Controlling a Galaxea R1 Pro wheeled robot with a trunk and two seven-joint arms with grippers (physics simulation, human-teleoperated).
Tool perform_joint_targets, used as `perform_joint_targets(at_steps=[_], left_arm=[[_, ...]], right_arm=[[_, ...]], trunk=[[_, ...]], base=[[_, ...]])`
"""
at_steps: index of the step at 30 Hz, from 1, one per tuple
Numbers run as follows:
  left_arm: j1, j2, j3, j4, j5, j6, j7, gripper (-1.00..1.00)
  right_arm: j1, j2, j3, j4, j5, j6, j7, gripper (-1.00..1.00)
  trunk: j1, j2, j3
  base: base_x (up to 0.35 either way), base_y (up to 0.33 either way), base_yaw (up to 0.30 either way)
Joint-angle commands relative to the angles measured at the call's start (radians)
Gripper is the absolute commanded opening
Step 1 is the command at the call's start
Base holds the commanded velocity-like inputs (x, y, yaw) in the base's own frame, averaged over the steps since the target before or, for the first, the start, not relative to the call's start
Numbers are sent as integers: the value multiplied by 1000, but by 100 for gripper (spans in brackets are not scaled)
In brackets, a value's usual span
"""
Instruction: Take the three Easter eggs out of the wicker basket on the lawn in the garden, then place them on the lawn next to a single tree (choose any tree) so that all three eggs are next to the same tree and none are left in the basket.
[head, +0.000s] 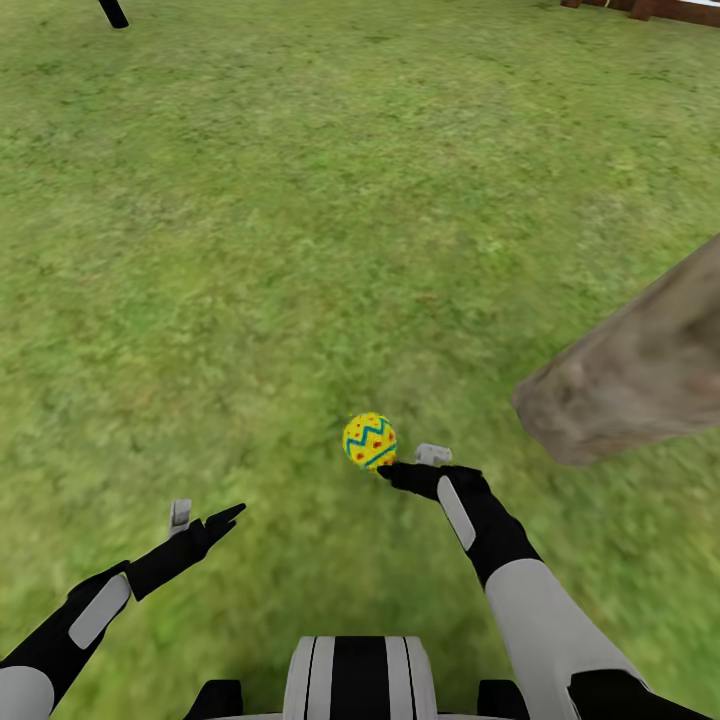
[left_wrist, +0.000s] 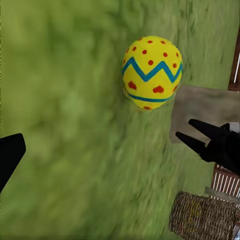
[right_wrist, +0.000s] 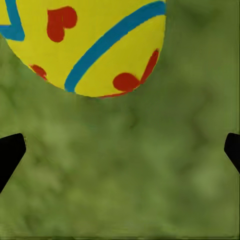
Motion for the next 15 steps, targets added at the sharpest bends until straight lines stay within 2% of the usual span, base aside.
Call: perform_joint_targets(at_steps=[1,15], left_arm=[[0,1,-5,0,11,8,0,100],[0,1,-5,0,11,6,0,100]], right_arm=[[0,0,0,-15,1,15,2,100],[0,0,3,-38,1,23,2,100]], trunk=[[0,0,-1],[0,0,-1]], base=[[0,0,0],[0,0,0]])
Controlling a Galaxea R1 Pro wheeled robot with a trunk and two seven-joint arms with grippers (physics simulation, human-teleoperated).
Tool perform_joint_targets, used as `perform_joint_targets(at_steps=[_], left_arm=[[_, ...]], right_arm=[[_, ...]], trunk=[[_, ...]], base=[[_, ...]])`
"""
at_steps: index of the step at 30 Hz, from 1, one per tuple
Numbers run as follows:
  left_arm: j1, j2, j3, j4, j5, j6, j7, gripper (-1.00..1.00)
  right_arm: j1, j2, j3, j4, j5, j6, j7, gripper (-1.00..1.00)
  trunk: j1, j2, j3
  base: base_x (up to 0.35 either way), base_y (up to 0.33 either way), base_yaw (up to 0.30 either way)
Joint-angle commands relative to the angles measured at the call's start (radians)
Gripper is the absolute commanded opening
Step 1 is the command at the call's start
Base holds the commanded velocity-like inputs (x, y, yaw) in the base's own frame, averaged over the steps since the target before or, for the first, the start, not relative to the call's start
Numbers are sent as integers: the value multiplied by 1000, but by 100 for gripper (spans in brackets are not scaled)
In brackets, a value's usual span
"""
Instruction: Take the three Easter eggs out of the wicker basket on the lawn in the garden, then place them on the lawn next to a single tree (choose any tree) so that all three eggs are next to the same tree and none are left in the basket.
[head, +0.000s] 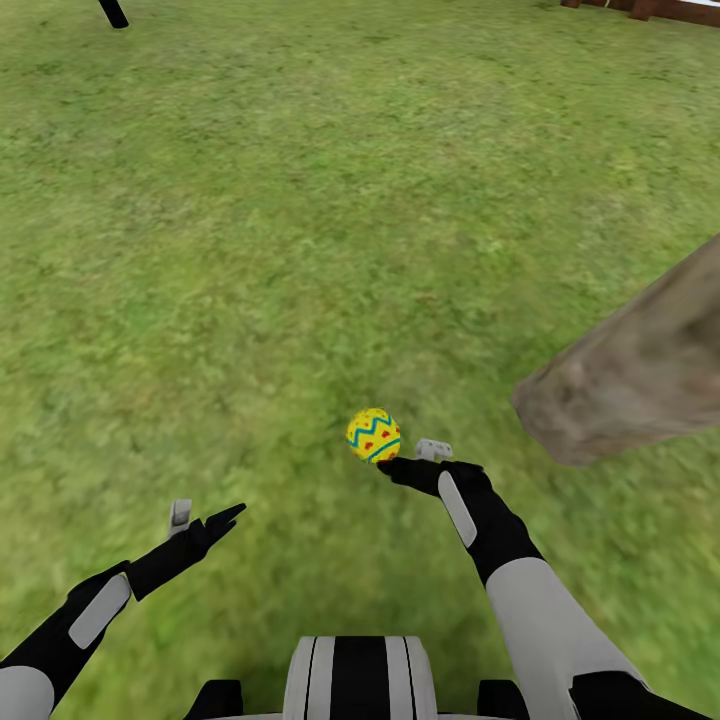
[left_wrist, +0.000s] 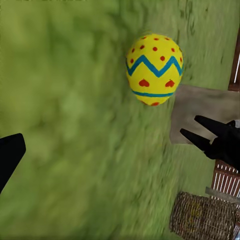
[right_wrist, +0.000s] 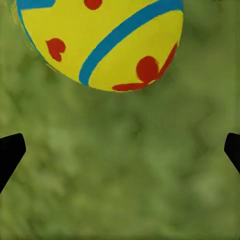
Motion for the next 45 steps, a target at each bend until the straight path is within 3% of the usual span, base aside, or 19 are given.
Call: perform_joint_targets(at_steps=[1,15,24,38,45], left_arm=[[0,1,-5,0,11,8,0,100],[0,0,-5,0,11,8,0,100],[0,0,-5,0,11,9,0,100],[0,0,-5,-8,10,21,9,100],[0,8,-25,-11,11,27,6,100]], right_arm=[[0,0,0,-1,1,5,2,100],[-1,0,1,-24,-2,5,3,100],[0,0,1,-29,-2,5,3,100],[0,-2,1,-29,-2,5,4,100],[0,-2,1,-29,-2,5,4,100]], trunk=[[0,0,-1],[0,0,0],[0,0,13],[-54,98,58],[-81,147,80]], base=[[0,0,0],[0,0,0],[0,0,0],[0,0,0],[-12,0,0]])
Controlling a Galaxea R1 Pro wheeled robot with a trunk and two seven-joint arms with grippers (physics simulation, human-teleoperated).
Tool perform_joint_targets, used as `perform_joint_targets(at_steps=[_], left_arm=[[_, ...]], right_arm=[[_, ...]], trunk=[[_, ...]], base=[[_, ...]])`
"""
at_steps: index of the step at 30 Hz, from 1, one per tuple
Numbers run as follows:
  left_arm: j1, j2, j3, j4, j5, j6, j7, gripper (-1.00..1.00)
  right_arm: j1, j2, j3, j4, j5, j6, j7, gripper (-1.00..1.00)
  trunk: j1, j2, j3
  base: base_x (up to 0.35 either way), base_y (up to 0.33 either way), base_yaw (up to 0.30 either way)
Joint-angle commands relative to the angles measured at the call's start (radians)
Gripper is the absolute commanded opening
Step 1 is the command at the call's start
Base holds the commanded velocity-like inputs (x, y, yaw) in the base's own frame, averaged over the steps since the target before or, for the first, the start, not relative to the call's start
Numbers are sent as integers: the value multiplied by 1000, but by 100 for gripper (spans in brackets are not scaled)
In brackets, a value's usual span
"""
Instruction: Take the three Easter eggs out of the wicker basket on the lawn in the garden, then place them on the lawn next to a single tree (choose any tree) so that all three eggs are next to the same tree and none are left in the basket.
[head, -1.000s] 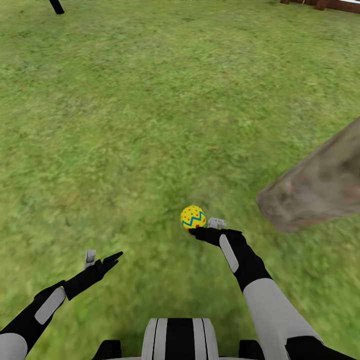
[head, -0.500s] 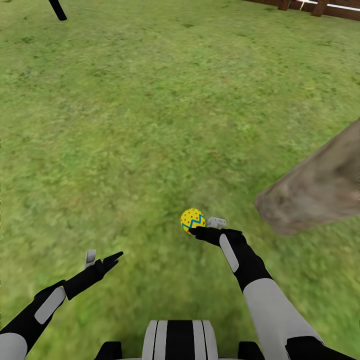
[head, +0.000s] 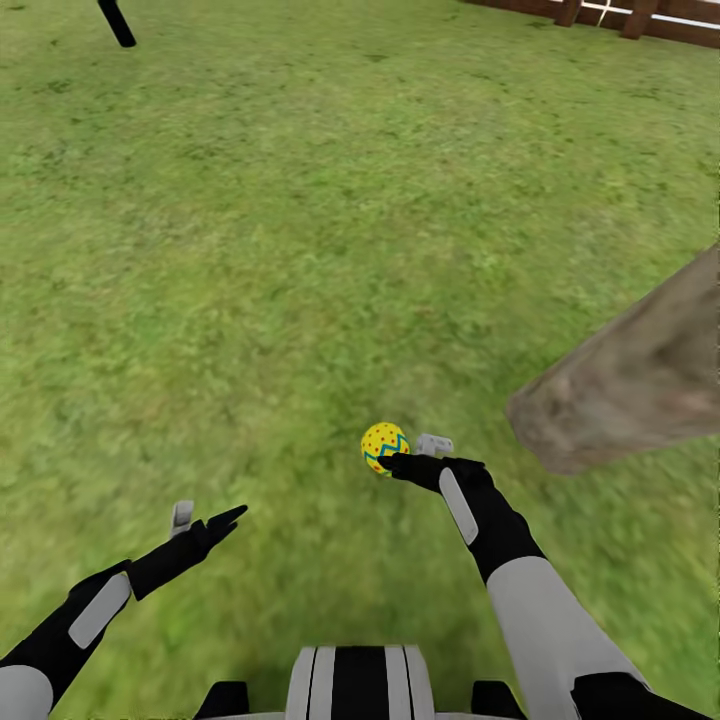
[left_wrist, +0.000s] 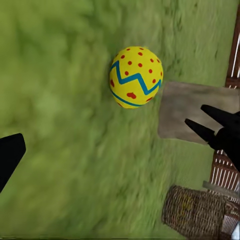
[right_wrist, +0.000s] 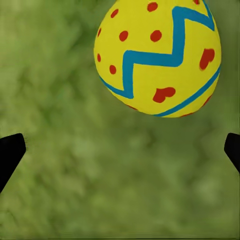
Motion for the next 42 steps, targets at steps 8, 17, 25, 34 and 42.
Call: perform_joint_targets(at_steps=[8,17,25,34,42], left_arm=[[0,2,-6,-2,10,47,-2,100],[0,4,-6,-4,10,48,-3,100],[0,4,-6,-9,10,48,-3,100],[0,3,-6,-11,10,48,-3,100],[0,2,-6,-12,9,48,-2,100]], right_arm=[[0,0,-1,-1,2,5,2,100],[0,2,12,0,2,5,4,100],[0,0,90,-6,2,3,4,100],[0,0,89,-5,2,3,4,100],[0,-1,88,-4,2,3,4,100]], trunk=[[-31,56,25],[-65,119,56],[-96,175,83],[-131,238,118],[-161,294,149]], base=[[-280,0,0],[-243,0,-80],[-238,0,-98],[-344,0,-225],[-345,0,-229]])
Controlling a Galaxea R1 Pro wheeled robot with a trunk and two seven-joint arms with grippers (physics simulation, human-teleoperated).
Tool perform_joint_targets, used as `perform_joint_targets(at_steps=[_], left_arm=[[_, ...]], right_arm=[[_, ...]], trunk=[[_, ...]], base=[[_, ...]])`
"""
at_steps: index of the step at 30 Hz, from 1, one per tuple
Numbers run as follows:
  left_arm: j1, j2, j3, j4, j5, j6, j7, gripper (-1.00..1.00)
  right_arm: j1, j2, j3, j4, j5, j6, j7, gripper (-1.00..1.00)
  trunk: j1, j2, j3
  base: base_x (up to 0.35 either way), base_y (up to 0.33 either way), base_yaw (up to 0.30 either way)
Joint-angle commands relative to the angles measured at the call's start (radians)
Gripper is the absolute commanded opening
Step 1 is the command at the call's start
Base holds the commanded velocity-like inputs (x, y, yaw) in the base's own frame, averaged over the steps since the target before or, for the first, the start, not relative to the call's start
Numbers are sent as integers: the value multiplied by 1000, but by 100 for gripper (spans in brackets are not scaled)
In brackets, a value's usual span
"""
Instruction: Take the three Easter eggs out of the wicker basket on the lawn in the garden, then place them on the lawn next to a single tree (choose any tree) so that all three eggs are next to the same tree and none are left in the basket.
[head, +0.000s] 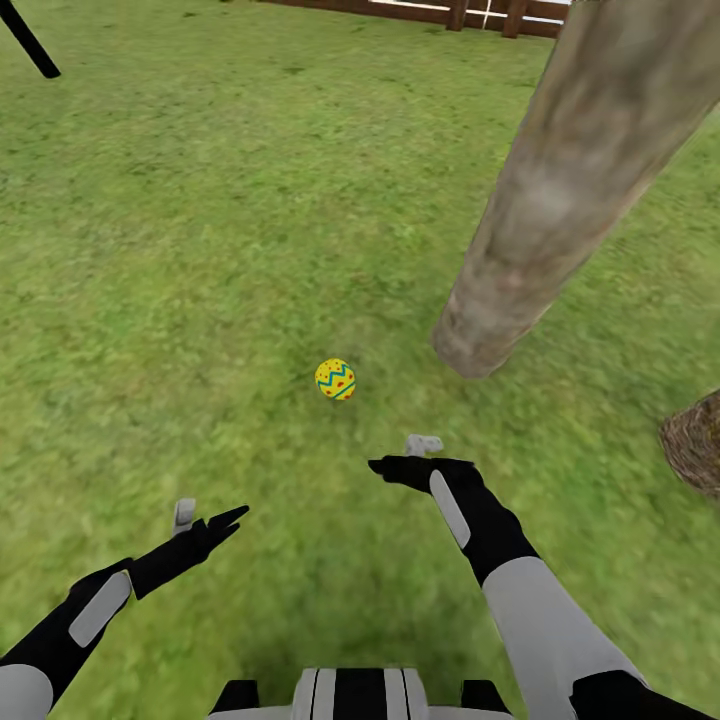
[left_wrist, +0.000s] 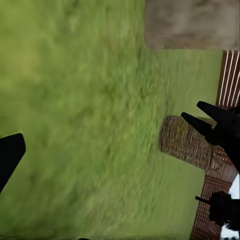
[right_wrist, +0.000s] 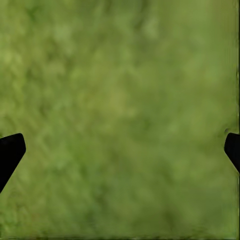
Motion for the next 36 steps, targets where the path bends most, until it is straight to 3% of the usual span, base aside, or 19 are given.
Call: perform_joint_targets(at_steps=[1,4,20,36], left_arm=[[0,1,-4,0,10,8,0,100],[0,1,-4,0,10,8,1,100],[0,0,-6,2,10,-4,-4,100],[0,-8,-7,0,10,-4,-4,100]], right_arm=[[0,1,0,-1,2,4,2,100],[0,1,0,-1,2,4,2,100],[0,0,0,-1,0,4,2,100],[0,1,1,0,-3,5,2,100]], trunk=[[-5,7,4],[-16,28,15],[-16,28,27],[-16,28,38]], base=[[-345,0,-229],[-345,0,-229],[-150,-5,-229],[-269,-185,-229]])
